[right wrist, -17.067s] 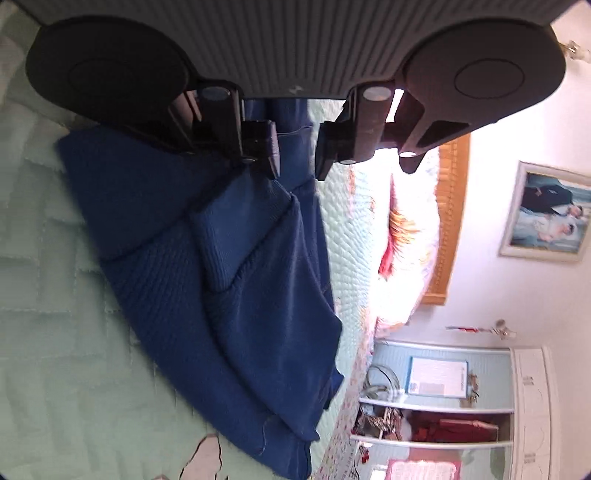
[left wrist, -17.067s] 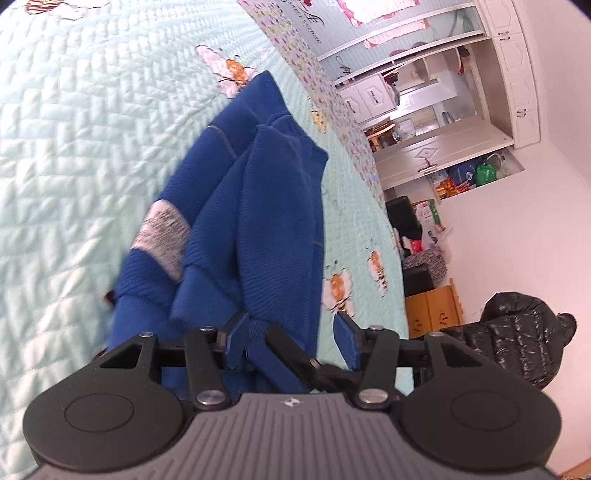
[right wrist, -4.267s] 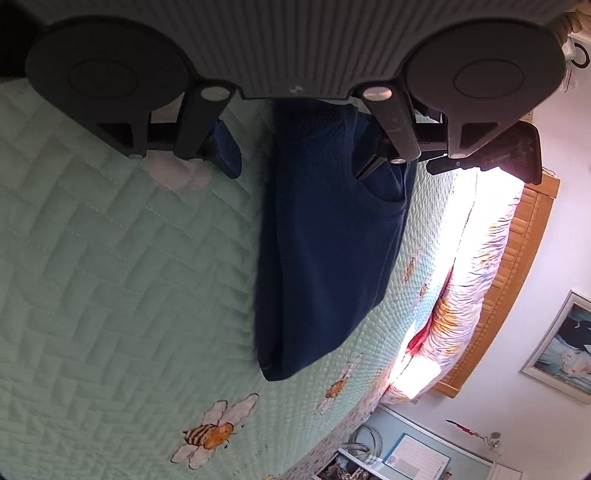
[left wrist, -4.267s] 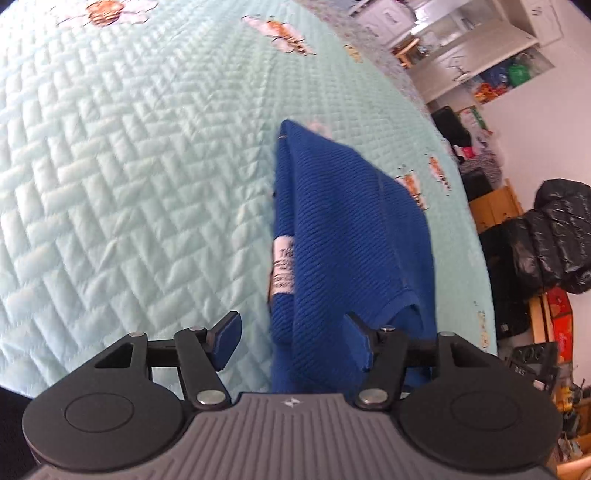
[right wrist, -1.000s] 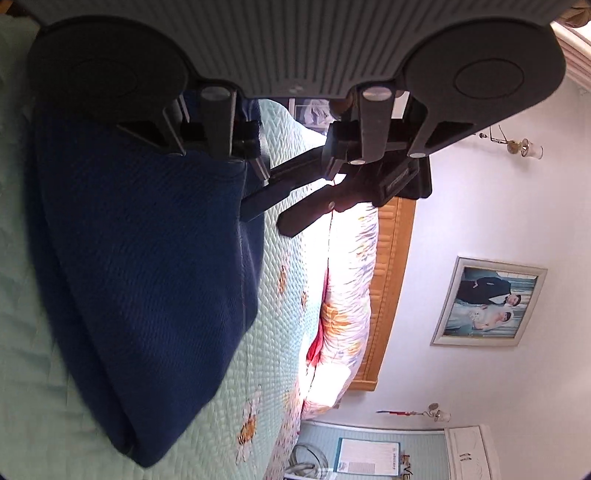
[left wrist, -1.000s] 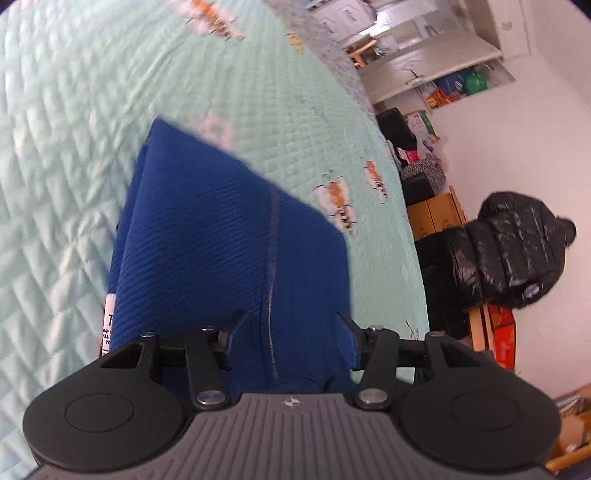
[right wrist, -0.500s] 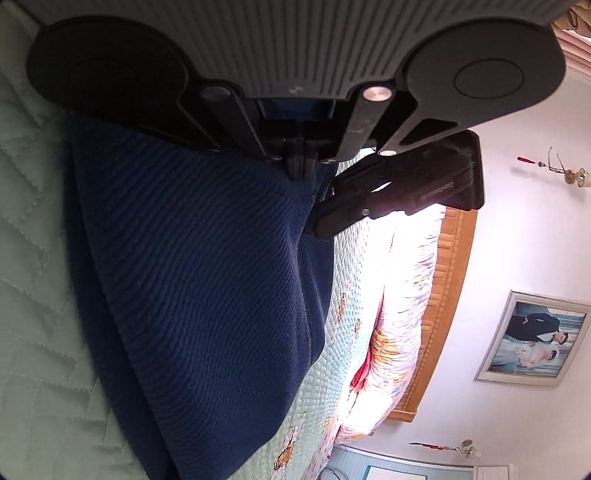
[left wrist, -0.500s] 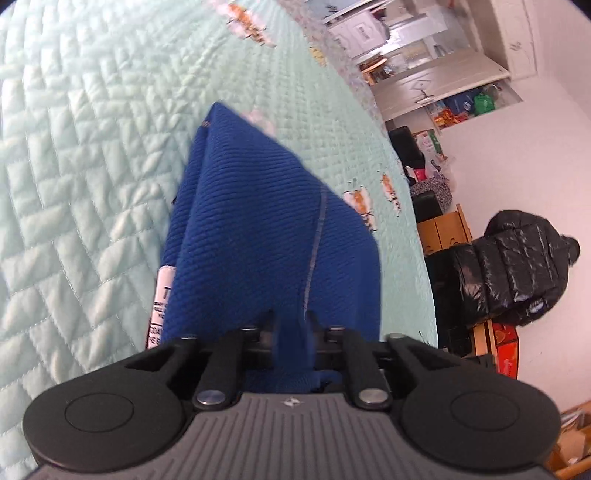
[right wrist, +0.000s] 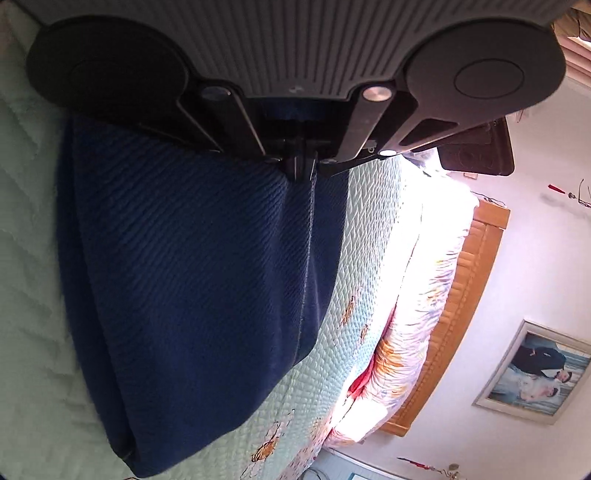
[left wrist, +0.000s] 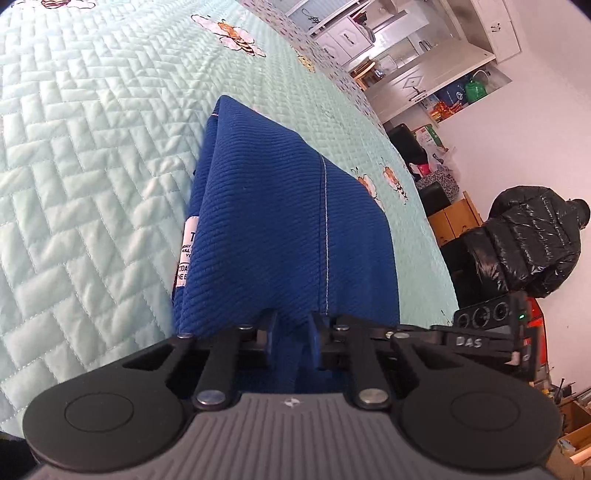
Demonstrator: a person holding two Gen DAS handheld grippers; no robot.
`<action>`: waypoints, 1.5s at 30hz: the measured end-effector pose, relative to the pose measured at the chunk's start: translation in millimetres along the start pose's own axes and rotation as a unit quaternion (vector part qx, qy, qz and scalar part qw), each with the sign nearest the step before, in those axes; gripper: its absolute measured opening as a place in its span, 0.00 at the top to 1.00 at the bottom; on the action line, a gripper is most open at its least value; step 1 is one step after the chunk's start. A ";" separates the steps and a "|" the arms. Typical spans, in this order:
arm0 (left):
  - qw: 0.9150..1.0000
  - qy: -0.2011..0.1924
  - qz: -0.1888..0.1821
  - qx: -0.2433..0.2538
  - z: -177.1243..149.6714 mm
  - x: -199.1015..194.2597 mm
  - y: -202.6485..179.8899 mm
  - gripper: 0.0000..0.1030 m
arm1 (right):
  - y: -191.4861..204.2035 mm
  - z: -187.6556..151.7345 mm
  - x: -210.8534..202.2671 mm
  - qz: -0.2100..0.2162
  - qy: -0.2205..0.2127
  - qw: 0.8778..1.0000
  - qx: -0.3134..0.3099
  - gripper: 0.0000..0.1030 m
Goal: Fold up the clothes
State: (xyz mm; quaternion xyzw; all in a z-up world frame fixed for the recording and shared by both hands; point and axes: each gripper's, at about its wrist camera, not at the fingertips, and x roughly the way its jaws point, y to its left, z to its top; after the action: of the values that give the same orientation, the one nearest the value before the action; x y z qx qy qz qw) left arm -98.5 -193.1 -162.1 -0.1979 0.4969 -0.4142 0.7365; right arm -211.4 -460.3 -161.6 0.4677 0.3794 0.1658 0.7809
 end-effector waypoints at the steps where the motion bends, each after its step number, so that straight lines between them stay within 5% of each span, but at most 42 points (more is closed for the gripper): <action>1: 1.000 -0.002 0.005 0.008 -0.6 -0.1 -2.7 0.82 | 5.1 2.8 -2.6 0.006 -0.001 1.000 0.004 0.93; 6: 0.999 -0.013 0.019 0.032 -4.9 -1.1 -7.1 0.81 | 16.5 33.8 -5.3 0.061 -0.040 0.997 0.013 0.84; 8: 0.999 -0.010 0.018 0.030 -4.3 -0.1 -4.9 0.81 | -2.1 42.3 13.9 0.007 -0.019 1.000 0.021 0.78; 9: 0.999 -0.008 0.018 0.029 -3.8 0.6 -4.2 0.82 | -11.4 46.6 23.5 -0.020 -0.008 0.999 0.026 1.00; 13: 0.998 -0.007 0.026 0.051 -3.9 1.6 -8.7 0.82 | -19.5 49.9 20.3 -0.022 -0.004 0.998 0.060 1.00; 14: 0.998 -0.008 0.028 0.055 -4.6 2.3 -9.3 0.82 | -7.1 54.4 20.1 -0.020 -0.007 0.998 0.051 0.93; 18: 0.998 -0.011 0.028 0.063 -6.0 4.0 -8.1 0.82 | 26.7 91.2 29.3 0.062 -0.032 0.997 0.043 0.91; 22: 0.998 -0.009 0.026 0.064 -2.8 5.4 -7.1 0.82 | 5.3 123.1 66.2 0.027 -0.007 0.998 0.047 0.85; 23: 0.997 -0.009 0.027 0.065 -2.3 5.8 -7.5 0.82 | -10.2 122.6 77.8 -0.030 0.015 0.999 0.037 1.00; 27: 0.997 -0.008 0.026 0.070 -1.0 6.8 -7.2 0.82 | -9.4 118.9 82.5 -0.050 0.024 0.998 0.025 1.00; 31: 0.998 -0.007 0.021 0.060 0.3 7.0 -4.7 0.82 | 4.9 123.9 56.8 0.011 -0.023 0.999 0.046 0.94; 33: 0.998 -0.008 0.020 0.059 0.3 7.4 -4.3 0.82 | -7.5 131.6 54.0 -0.002 -0.036 0.997 0.070 1.00; 38: 0.998 -0.009 0.020 0.055 0.0 7.6 -4.1 0.82 | -7.2 134.6 78.1 -0.087 0.006 0.996 -0.010 1.00; 40: 0.998 -0.009 0.019 0.051 -0.5 7.1 -3.1 0.82 | 1.3 137.0 70.5 -0.084 0.004 0.996 0.002 1.00; 42: 0.999 -0.010 0.017 0.047 -1.1 6.5 -2.0 0.82 | 2.6 132.7 49.3 -0.030 -0.030 0.999 0.029 0.92; 45: 0.999 -0.011 0.016 0.044 -1.0 6.5 -0.9 0.82 | -19.0 122.3 29.3 -0.029 -0.061 0.996 0.061 0.97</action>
State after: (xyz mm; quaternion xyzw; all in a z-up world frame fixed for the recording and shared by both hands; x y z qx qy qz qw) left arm -98.7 -198.8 -165.6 -0.1616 0.4731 -0.4221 0.7562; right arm -102.6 -525.8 -157.1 0.5124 0.3543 0.0905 0.7770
